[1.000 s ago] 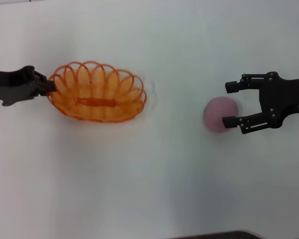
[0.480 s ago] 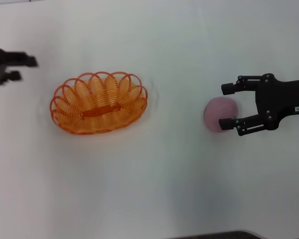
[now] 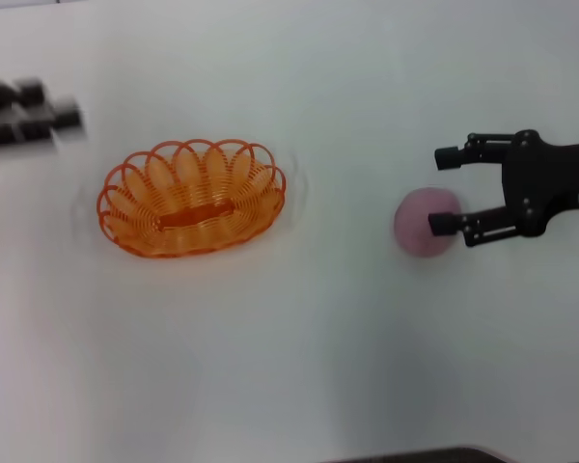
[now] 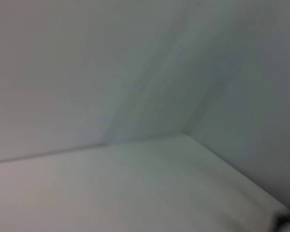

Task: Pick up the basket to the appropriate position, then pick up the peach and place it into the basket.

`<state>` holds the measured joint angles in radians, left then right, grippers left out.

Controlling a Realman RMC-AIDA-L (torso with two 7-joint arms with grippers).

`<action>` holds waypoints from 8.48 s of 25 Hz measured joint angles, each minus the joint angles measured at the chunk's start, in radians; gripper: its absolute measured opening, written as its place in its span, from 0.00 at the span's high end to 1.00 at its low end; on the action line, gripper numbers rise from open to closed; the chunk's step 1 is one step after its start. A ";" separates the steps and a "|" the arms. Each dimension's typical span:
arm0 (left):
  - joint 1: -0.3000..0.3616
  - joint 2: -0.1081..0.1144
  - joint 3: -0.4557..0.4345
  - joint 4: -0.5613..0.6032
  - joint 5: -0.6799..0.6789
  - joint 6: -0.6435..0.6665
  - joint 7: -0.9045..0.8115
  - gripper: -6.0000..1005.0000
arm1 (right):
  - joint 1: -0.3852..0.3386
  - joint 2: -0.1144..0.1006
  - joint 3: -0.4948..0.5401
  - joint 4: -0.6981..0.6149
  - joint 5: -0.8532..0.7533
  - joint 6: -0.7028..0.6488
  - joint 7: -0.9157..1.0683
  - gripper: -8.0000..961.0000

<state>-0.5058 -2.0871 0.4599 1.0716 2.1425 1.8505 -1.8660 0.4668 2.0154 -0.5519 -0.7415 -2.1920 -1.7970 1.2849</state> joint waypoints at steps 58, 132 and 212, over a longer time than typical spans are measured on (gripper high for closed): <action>0.202 -0.079 0.115 -0.170 0.033 -0.066 0.459 0.14 | 0.285 0.072 -0.545 -0.227 -0.540 0.152 0.590 0.21; 0.189 -0.077 0.095 -0.194 -0.001 -0.092 0.470 0.14 | 0.322 0.101 -0.322 0.708 0.500 0.583 -0.551 0.86; 0.233 -0.071 -0.094 -0.237 0.048 -0.087 0.635 0.14 | -0.106 0.059 -0.207 0.102 0.286 0.194 -0.154 0.03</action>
<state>-0.2730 -2.1584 0.3657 0.8345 2.1906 1.7639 -1.2305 0.3609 2.0739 -0.7585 -0.6397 -1.9064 -1.6029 1.1314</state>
